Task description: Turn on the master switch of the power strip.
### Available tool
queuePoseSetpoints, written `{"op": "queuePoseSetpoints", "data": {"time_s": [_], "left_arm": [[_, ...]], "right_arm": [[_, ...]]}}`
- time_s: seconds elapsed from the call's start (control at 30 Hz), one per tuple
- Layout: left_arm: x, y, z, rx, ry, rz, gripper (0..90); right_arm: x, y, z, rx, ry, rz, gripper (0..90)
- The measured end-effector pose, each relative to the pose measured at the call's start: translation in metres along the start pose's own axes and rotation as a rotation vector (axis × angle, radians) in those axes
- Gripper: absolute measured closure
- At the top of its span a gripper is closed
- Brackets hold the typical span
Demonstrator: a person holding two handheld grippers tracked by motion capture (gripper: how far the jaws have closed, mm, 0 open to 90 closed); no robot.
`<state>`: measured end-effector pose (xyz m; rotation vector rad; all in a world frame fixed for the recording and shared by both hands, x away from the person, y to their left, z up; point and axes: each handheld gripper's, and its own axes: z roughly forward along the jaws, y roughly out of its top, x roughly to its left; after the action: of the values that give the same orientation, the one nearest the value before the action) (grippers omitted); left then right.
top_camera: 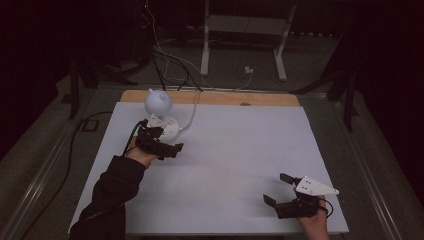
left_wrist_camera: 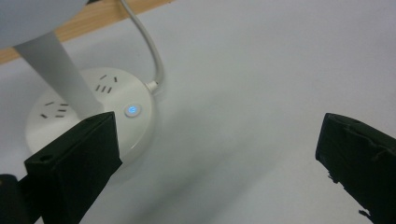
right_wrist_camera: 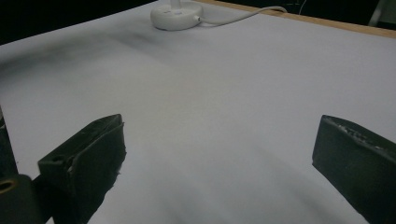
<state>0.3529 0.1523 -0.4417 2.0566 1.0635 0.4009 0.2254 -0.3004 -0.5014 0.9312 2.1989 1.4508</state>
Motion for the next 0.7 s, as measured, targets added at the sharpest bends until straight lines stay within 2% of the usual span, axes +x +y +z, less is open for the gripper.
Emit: {"op": "queuePoseSetpoints", "data": {"time_s": [0.13,0.27,0.43,0.7], "left_arm": [[-0.001,-0.008,-0.008,-0.006,-0.004,0.003,0.3],[-0.003,-0.018,-0.016,-0.015,-0.026,0.009,0.3],[-0.009,-0.032,-0.023,-0.002,-0.033,0.039,0.3],[-0.018,-0.059,-0.029,0.006,-0.047,0.056,0.3]], "right_arm": [[0.001,0.000,0.000,-0.004,0.002,-0.002,2.7],[0.001,0.001,0.000,-0.001,0.006,-0.005,2.7],[0.002,0.001,0.000,-0.004,0.006,-0.007,2.7],[0.003,0.002,-0.001,-0.006,0.007,-0.009,2.7]]}}
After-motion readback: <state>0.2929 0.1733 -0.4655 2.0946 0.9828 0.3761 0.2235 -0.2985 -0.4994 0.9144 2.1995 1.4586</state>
